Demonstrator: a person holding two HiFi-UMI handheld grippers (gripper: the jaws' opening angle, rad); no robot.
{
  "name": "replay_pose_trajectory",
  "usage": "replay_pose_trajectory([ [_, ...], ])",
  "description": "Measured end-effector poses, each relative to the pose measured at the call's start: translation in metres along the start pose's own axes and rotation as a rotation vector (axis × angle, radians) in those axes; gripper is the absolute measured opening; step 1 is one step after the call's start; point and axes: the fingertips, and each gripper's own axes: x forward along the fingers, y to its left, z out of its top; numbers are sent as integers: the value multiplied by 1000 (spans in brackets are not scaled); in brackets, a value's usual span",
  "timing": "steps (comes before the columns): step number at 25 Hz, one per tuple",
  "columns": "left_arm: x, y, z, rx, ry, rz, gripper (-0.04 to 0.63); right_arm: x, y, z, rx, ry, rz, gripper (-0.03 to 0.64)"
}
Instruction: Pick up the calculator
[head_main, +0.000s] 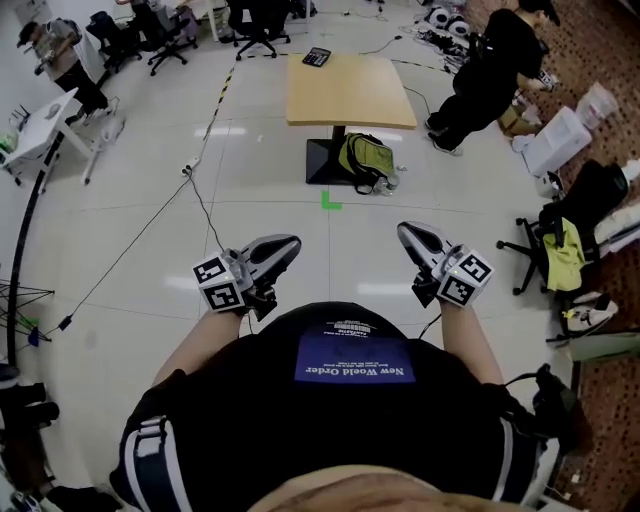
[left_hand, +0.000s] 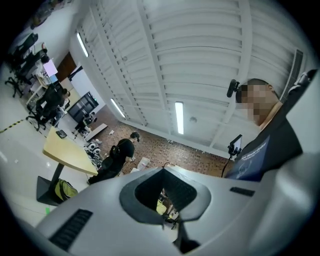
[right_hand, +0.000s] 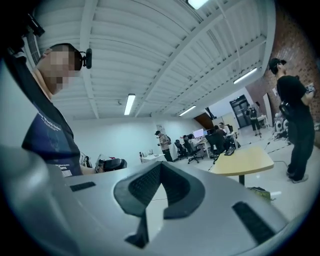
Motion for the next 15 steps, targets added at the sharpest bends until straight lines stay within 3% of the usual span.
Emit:
replay_pose_trajectory([
  [7, 55, 51, 15, 59, -4, 106, 6, 34, -88, 11, 2, 1, 122, -14],
  [15, 146, 94, 35, 49, -89, 202, 6, 49, -196, 52, -6, -1, 256, -14],
])
